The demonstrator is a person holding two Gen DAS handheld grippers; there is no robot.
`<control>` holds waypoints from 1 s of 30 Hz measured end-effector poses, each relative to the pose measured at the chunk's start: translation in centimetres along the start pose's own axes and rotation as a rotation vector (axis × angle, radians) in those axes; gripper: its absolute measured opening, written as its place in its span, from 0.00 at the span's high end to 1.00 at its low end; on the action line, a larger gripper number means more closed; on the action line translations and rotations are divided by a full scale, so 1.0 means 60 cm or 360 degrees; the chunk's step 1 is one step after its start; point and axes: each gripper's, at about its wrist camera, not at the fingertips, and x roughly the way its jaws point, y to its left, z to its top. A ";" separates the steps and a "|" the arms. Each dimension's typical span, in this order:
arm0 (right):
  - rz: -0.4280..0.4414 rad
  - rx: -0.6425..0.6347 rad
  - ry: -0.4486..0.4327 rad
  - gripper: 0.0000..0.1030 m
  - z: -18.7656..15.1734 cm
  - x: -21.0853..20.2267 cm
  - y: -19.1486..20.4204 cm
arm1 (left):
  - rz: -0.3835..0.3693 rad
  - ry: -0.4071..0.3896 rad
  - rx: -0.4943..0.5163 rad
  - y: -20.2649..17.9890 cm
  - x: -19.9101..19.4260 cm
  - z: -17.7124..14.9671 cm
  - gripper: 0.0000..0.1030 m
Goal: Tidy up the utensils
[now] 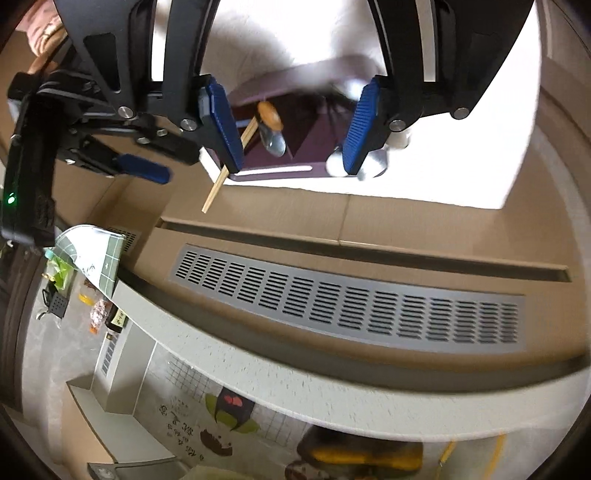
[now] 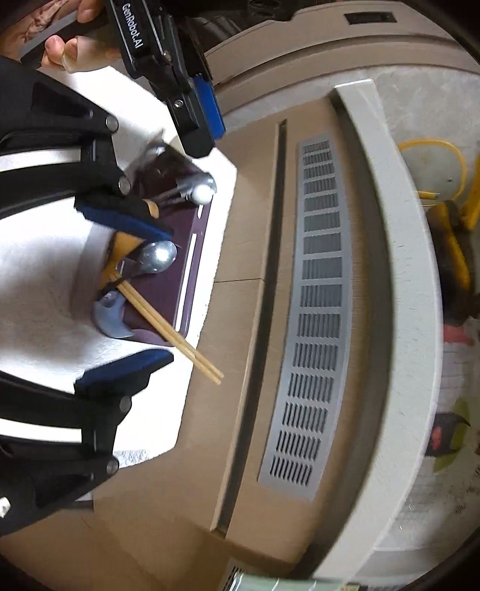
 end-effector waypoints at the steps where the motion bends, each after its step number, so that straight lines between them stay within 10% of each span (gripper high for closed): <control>1: -0.0003 0.0010 -0.0028 0.32 -0.008 -0.018 0.002 | 0.0033 -0.0030 0.0017 -0.005 -0.018 -0.009 0.38; 14: -0.0275 0.0132 -0.0345 0.01 -0.176 -0.213 0.067 | 0.0448 -0.0201 0.0123 -0.050 -0.210 -0.191 0.01; 30: -0.0357 0.0154 -0.0305 0.01 -0.268 -0.246 0.086 | 0.0515 -0.0128 0.0256 -0.108 -0.252 -0.260 0.00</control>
